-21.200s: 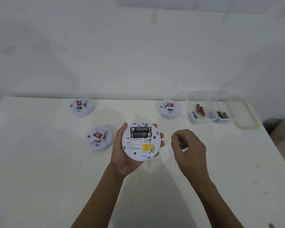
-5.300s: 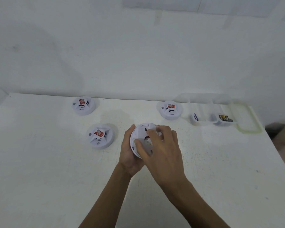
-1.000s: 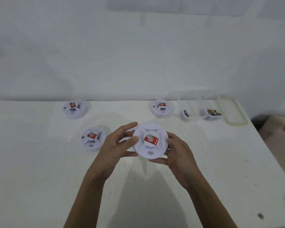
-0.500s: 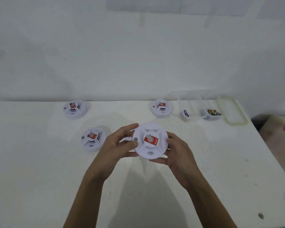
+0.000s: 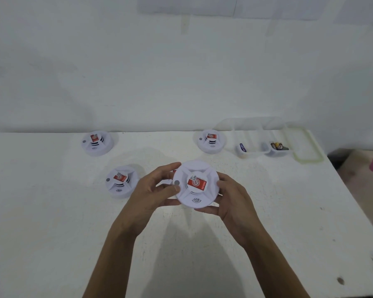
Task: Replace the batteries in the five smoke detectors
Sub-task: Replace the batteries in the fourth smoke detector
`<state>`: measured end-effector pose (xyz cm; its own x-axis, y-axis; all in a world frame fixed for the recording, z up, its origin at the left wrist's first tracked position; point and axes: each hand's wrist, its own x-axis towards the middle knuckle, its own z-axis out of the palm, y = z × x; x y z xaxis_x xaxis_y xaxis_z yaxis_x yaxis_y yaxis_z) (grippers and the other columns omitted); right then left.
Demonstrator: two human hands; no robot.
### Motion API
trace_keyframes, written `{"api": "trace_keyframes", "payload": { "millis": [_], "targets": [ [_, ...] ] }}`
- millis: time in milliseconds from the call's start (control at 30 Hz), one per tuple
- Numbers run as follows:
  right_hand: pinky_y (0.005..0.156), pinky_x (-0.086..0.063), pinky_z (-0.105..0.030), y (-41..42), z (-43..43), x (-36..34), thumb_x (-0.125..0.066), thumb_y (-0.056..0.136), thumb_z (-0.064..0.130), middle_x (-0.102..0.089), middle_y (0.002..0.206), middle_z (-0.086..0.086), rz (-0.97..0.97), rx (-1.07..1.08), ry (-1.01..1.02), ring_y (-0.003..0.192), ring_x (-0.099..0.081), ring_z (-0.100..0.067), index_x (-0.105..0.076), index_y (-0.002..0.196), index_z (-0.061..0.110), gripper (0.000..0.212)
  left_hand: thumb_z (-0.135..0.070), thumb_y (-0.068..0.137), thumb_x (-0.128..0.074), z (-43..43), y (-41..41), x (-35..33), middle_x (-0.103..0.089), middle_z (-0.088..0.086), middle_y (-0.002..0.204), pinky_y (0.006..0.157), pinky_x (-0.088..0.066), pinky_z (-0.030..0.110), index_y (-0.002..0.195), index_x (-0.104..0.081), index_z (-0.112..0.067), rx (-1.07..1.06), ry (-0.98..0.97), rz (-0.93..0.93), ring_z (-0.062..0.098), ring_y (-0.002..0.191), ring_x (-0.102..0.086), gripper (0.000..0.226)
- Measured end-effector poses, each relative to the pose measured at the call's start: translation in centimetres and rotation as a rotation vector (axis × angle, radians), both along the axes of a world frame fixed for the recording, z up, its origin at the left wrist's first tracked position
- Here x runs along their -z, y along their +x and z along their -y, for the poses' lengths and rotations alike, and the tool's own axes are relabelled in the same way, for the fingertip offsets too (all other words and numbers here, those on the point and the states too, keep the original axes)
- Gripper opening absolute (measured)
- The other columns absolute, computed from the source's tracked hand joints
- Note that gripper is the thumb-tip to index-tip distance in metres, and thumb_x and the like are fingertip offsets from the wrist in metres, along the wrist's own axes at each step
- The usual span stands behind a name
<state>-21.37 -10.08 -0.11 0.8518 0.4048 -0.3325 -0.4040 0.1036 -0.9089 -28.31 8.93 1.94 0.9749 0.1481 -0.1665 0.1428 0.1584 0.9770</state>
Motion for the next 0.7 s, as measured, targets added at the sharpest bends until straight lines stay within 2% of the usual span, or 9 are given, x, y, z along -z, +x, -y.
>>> {"api": "trace_keyframes", "payload": {
  "millis": [67, 167, 533, 700],
  "targets": [
    [0.080, -0.057, -0.051, -0.05, 0.03, -0.16, -0.043, 0.100, 0.015, -0.066, 0.118, -0.015, -0.002, 0.008, 0.009, 0.100, -0.067, -0.033, -0.057, 0.125, 0.006, 0.030, -0.017, 0.085, -0.069, -0.01, -0.01, 0.00, -0.064, 0.003, 0.115, 0.072, -0.057, 0.030, 0.124, -0.059, -0.027, 0.004, 0.009, 0.003, 0.020, 0.101, -0.067, 0.042],
    [0.080, -0.056, -0.053, -0.15, 0.01, -0.31, -0.040, 0.101, 0.013, -0.066, 0.118, -0.015, -0.002, 0.012, 0.010, 0.101, -0.067, -0.033, -0.058, 0.125, 0.006, 0.031, -0.013, 0.087, -0.063, 0.00, -0.07, -0.01, -0.066, -0.001, 0.112, 0.071, -0.057, 0.028, 0.124, -0.059, -0.028, 0.001, 0.020, 0.001, 0.018, 0.100, -0.067, 0.039],
    [0.084, -0.055, -0.053, -0.56, -0.12, -0.40, -0.040, 0.101, 0.014, -0.064, 0.121, -0.015, 0.011, 0.012, -0.015, 0.103, -0.066, -0.033, -0.055, 0.127, 0.004, 0.032, -0.026, 0.078, -0.066, -0.05, -0.48, -0.23, -0.066, -0.002, 0.113, 0.073, -0.057, 0.031, 0.123, -0.059, -0.027, -0.004, 0.024, 0.003, 0.018, 0.100, -0.067, 0.046],
    [0.084, -0.053, -0.057, -0.62, -0.05, -0.57, -0.051, 0.095, 0.019, -0.065, 0.120, -0.016, 0.016, 0.005, -0.006, 0.104, -0.066, -0.034, -0.056, 0.126, 0.005, 0.035, -0.025, 0.079, -0.065, -0.07, -0.51, -0.25, -0.066, 0.000, 0.114, 0.074, -0.057, 0.033, 0.124, -0.058, -0.026, 0.004, 0.023, 0.009, 0.020, 0.102, -0.067, 0.046]
  ]
}}
